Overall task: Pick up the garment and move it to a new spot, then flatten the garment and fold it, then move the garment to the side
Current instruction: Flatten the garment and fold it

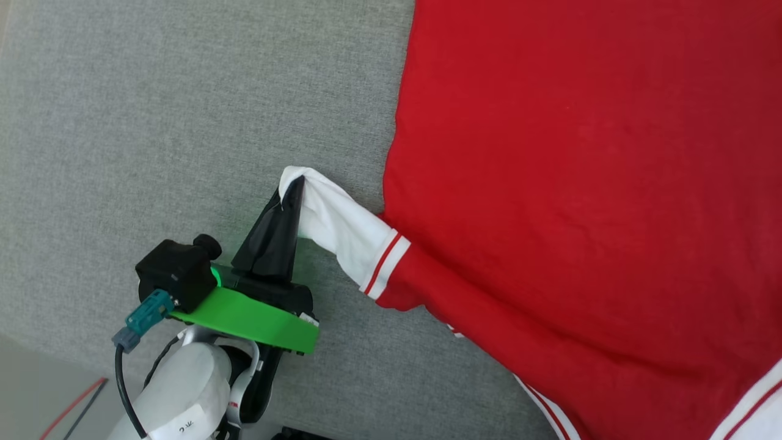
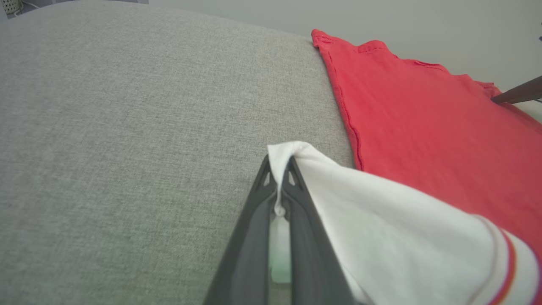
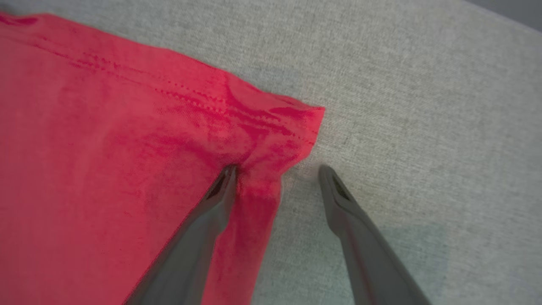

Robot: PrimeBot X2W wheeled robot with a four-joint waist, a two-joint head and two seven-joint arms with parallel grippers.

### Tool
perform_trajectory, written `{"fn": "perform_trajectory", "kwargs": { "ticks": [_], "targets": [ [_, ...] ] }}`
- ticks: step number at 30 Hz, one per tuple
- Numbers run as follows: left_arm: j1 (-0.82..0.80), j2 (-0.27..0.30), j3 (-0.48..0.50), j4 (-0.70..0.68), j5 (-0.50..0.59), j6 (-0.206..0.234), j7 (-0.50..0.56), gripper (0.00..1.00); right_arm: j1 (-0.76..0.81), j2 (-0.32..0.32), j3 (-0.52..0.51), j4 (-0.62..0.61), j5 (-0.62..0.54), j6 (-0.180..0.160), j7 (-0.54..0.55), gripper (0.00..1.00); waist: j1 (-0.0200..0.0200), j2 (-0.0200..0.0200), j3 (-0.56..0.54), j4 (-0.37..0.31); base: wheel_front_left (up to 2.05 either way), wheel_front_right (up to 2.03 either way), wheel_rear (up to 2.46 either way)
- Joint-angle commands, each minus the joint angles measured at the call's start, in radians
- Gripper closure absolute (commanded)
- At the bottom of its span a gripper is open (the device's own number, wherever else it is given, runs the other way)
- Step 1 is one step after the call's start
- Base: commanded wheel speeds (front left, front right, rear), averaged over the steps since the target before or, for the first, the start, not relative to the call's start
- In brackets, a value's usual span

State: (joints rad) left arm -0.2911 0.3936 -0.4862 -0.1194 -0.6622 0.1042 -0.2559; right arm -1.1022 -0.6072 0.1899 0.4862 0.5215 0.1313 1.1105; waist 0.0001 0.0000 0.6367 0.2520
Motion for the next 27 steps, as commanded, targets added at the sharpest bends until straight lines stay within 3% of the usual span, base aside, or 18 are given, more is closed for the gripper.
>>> {"fn": "perform_trajectory", "kwargs": {
  "ticks": [1, 3, 4, 5, 6, 16, 27],
  "targets": [
    [-0.021, -0.009, 0.007, 0.007, 0.01, -0.009, -0.006, 1.0, 0.058, 0.011, 0.015, 0.023, 0.001, -0.001, 0.01, 0.0, -0.0001, 0.0, 0.021, 0.022, 0.0, 0.0, 0.0],
    [-0.022, -0.015, 0.013, 0.014, 0.018, -0.017, -0.006, 1.0, 0.091, 0.008, 0.021, 0.029, 0.013, -0.001, 0.016, 0.0, -0.0001, 0.0, 0.018, 0.02, 0.0, 0.0, 0.0],
    [-0.021, -0.018, 0.016, 0.017, 0.022, -0.021, -0.006, 1.0, 0.104, 0.004, 0.024, 0.027, 0.017, -0.001, 0.015, 0.51, -0.0001, 0.0, 0.015, 0.018, 0.0, 0.0, 0.0],
    [-0.02, -0.02, 0.018, 0.019, 0.025, -0.025, -0.006, 1.0, 0.111, 0.0, 0.025, 0.026, 0.021, -0.001, 0.013, 0.94, -0.0001, 0.0, 0.012, 0.017, 0.0, 0.0, 0.0],
    [-0.019, -0.023, 0.02, 0.021, 0.028, -0.029, -0.006, 1.0, 0.116, -0.006, 0.024, 0.022, 0.024, -0.001, 0.006, 1.0, -0.0001, 0.0, 0.008, 0.016, 0.0, 0.0, 0.0],
    [0.03, -0.029, 0.05, 0.07, 0.037, -0.04, -0.006, 1.0, 0.099, -0.007, 0.037, -0.035, 0.077, -0.001, -0.171, 1.0, -0.0001, 0.0, -0.111, -0.023, 0.0, 0.0, 0.0],
    [0.157, 0.007, 0.072, 0.092, 0.02, -0.004, 0.002, 1.0, 0.339, -0.172, 0.132, -0.197, 0.248, -0.001, -0.317, 1.0, -0.0001, 0.0, -0.309, -0.105, 0.0, 0.0, 0.0]
  ]
}}
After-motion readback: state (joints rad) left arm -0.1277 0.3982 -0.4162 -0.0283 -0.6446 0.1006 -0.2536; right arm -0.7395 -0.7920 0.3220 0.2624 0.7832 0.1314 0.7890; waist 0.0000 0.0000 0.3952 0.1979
